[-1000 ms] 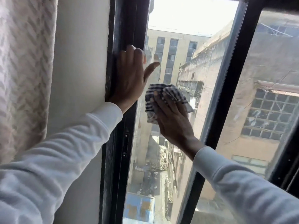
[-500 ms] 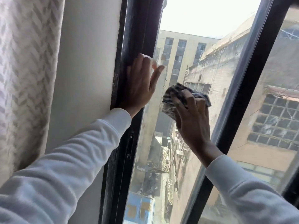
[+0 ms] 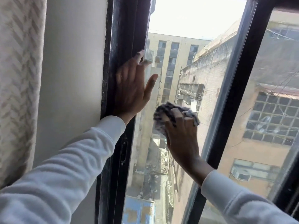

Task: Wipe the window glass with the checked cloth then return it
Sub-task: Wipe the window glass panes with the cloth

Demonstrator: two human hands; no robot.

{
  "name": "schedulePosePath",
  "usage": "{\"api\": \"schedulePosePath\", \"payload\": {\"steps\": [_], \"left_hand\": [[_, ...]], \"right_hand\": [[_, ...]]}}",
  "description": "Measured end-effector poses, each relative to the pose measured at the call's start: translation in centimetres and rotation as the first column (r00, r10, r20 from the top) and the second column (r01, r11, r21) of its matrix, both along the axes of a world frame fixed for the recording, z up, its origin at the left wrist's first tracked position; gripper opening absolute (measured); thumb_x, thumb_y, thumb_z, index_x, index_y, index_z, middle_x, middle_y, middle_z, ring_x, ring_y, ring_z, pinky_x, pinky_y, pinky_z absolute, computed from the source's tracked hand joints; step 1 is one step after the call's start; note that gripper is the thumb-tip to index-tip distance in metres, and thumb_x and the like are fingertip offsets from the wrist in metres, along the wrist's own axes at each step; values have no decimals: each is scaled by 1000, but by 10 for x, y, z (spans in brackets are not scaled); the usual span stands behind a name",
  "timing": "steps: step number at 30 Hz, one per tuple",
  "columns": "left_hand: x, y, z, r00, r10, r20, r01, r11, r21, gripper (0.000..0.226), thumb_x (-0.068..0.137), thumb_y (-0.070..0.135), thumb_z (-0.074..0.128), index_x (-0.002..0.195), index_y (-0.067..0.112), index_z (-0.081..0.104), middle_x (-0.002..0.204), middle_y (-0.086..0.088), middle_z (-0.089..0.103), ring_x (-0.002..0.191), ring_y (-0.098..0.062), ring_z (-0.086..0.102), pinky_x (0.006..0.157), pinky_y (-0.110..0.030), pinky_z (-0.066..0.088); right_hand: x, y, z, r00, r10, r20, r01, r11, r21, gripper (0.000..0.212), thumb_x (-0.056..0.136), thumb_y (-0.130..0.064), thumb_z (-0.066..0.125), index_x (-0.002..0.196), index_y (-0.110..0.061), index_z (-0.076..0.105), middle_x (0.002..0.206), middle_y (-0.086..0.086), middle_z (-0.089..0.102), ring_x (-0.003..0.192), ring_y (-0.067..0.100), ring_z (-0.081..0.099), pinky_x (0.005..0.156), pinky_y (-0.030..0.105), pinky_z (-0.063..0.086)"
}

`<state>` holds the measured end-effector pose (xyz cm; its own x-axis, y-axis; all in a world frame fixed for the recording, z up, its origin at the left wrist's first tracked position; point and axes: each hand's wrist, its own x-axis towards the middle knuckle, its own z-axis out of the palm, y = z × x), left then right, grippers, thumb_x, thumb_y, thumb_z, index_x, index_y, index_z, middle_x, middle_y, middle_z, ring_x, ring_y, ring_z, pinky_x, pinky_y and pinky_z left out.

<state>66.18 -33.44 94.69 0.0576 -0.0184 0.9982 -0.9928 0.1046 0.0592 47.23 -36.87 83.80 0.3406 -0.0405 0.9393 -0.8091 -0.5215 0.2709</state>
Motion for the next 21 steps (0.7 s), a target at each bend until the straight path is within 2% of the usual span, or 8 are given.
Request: {"api": "schedulePosePath", "payload": {"steps": [3,6,9,12,15,18,20,21], "left_hand": [[3,-5,3,999,33,39,-33,999,11,56,115,46,44,163,17,47,181,-9,31,166,-27,35,136,-49,25],[5,-11,0,994,92,63,-92,996,3,62,117,50,37,172,20,34,184,-9,24,170,-25,28,138,-49,21],[3,-9,0,991,121,60,-122,992,13,65,117,53,31,174,22,28,185,-8,20,171,-24,24,139,-48,19],[1,-8,1,982,176,64,-178,984,27,67,116,56,23,174,24,25,185,-7,18,172,-23,22,139,-50,20],[1,-11,0,979,190,73,-192,981,21,67,116,56,22,175,24,24,185,-8,18,172,-24,22,139,-51,20],[1,-11,-1,977,198,76,-199,980,10,66,117,55,27,175,24,25,186,-7,18,172,-24,23,139,-50,20],[0,-10,0,976,205,79,-207,978,16,66,116,56,26,175,25,24,186,-6,17,172,-23,22,139,-50,19],[0,-10,1,975,205,79,-208,978,22,67,116,56,25,175,25,23,186,-6,17,172,-23,22,139,-50,19]], "right_hand": [[9,-4,12,970,31,-242,-51,996,-75,59,98,-13,73,154,-25,60,148,7,65,121,28,51,120,50,41],[9,-18,47,998,41,-40,-45,994,-96,49,104,-19,65,152,-24,61,151,9,56,123,30,49,115,51,44],[-1,-13,13,990,30,135,-34,999,25,45,105,-21,60,150,-24,62,154,9,42,122,34,49,110,54,46],[1,-1,-32,995,53,-80,-51,998,26,54,93,-10,76,144,-26,67,150,8,54,112,30,48,111,51,43],[8,-9,8,971,73,-229,-91,993,-69,54,94,-9,73,144,-26,67,146,8,66,111,28,48,113,47,39],[5,-22,44,996,88,19,-87,995,-48,46,103,-17,67,148,-26,64,152,7,51,116,30,49,106,47,43],[5,-13,20,976,77,203,-88,995,46,45,103,-20,66,148,-26,64,154,7,42,120,33,50,106,48,43],[9,-7,-1,980,72,183,-88,993,82,48,101,-17,69,147,-26,64,154,7,40,121,34,51,108,50,43]]}}
